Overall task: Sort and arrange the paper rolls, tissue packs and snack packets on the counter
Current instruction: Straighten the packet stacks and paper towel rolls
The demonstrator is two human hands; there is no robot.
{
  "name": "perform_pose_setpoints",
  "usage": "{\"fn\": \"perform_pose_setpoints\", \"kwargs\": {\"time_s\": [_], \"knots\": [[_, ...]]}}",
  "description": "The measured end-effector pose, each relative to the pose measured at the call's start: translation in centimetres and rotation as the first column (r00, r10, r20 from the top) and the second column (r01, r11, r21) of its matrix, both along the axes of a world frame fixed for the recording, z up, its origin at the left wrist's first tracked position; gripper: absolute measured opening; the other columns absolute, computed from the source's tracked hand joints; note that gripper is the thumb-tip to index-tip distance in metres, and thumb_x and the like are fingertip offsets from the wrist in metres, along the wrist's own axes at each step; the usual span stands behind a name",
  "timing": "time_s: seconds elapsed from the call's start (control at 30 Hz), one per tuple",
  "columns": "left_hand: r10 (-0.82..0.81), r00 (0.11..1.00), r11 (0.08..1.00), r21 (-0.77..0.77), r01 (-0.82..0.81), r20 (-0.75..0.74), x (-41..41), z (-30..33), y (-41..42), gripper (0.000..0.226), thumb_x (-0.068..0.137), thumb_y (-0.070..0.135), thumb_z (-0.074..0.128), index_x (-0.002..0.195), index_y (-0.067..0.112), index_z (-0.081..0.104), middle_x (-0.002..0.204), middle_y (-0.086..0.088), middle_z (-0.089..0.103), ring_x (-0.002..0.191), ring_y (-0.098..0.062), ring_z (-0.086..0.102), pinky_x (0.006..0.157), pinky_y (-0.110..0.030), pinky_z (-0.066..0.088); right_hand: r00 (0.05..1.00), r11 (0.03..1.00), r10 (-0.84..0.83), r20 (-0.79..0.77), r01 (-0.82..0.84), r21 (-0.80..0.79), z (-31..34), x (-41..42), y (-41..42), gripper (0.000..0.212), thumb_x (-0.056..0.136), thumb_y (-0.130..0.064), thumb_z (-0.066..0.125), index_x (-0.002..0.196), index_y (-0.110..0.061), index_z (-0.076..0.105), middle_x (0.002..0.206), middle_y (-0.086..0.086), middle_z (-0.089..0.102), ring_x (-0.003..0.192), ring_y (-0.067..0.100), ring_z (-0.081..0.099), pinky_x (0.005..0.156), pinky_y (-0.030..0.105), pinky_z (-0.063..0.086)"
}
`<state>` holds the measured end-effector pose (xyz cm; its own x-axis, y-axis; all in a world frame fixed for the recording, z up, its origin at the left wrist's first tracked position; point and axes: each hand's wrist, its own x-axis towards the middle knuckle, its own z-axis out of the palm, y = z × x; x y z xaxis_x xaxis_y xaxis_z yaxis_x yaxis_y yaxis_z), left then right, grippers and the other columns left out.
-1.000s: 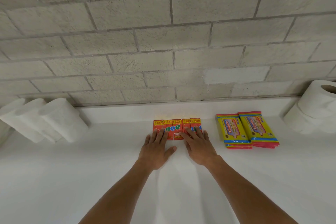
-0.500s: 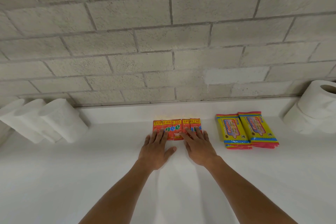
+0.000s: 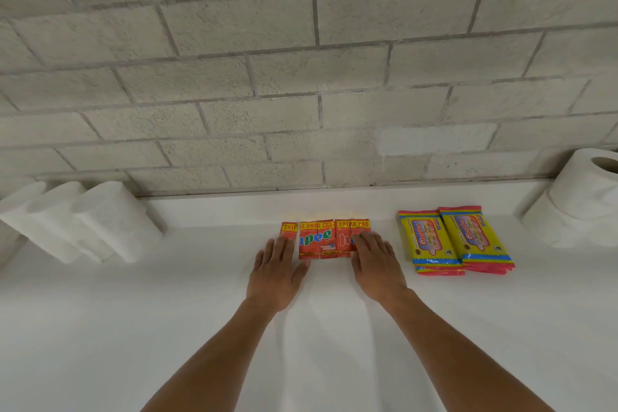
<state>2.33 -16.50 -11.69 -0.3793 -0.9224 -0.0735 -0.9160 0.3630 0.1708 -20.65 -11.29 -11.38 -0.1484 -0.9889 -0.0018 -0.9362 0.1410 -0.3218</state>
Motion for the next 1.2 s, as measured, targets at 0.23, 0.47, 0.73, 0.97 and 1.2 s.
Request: {"fn": "perform_pose_setpoints", "kwargs": {"time_s": [0.23,0.47,0.73,0.97,1.2], "knots": [[-0.011,0.998,1.000,-0.025,0.012,0.055,-0.3,0.2,0.2,0.115,0.067,0.079,-0.029,0.158,0.021,0.012,0.166,-0.003,0.012,0.153,-0.028,0.008,0.123,-0.042,0.012,1.000,1.000,0.006,-0.019,-0.006,0.011,-0.3,0.1,0.0,0.048,0.105,-0.033,0.034,0.149,-0.014,0.035,0.156,0.008,0.034,0.149,0.030,0.021,0.122,0.046,0.018],[-0.020,0.996,1.000,-0.020,0.021,0.084,-0.7,0.9,0.0,0.112,0.069,0.082,-0.021,0.156,0.023,0.018,0.163,-0.002,0.018,0.152,-0.031,0.011,0.122,-0.046,0.017,1.000,1.000,0.008,0.010,-0.008,-0.001,-0.4,0.0,0.1,0.047,0.104,-0.030,0.038,0.148,-0.014,0.039,0.155,0.008,0.036,0.149,0.031,0.023,0.121,0.047,0.020],[-0.019,0.992,0.999,-0.048,0.025,0.125,-1.0,1.4,-0.1,0.095,0.078,0.071,-0.007,0.154,0.024,0.026,0.159,-0.004,0.026,0.148,-0.031,0.021,0.118,-0.046,0.024,0.999,1.000,0.017,0.031,-0.018,0.013,-0.2,-0.1,0.2,0.049,0.105,-0.031,0.034,0.152,-0.016,0.032,0.159,0.005,0.029,0.151,0.028,0.015,0.123,0.045,0.013],[-0.031,0.996,0.999,-0.031,0.034,0.087,-0.9,1.5,0.2,0.084,0.086,0.070,0.004,0.154,0.025,0.027,0.159,-0.004,0.026,0.147,-0.033,0.023,0.116,-0.047,0.027,1.000,1.000,0.020,0.020,-0.020,0.000,-0.2,0.2,0.1,0.047,0.104,-0.030,0.036,0.150,-0.018,0.035,0.158,0.005,0.029,0.151,0.030,0.015,0.122,0.050,0.016],[-0.112,0.991,0.992,-0.056,0.116,0.071,-0.7,0.7,0.6,0.074,0.095,0.069,0.010,0.149,0.028,0.038,0.157,0.001,0.035,0.144,-0.031,0.034,0.112,-0.052,0.035,0.991,0.990,0.124,-0.058,-0.128,-0.068,0.2,1.8,-0.1,0.039,0.096,-0.034,0.041,0.129,-0.024,0.059,0.140,0.003,0.056,0.134,0.039,0.047,0.107,0.060,0.038]]}}
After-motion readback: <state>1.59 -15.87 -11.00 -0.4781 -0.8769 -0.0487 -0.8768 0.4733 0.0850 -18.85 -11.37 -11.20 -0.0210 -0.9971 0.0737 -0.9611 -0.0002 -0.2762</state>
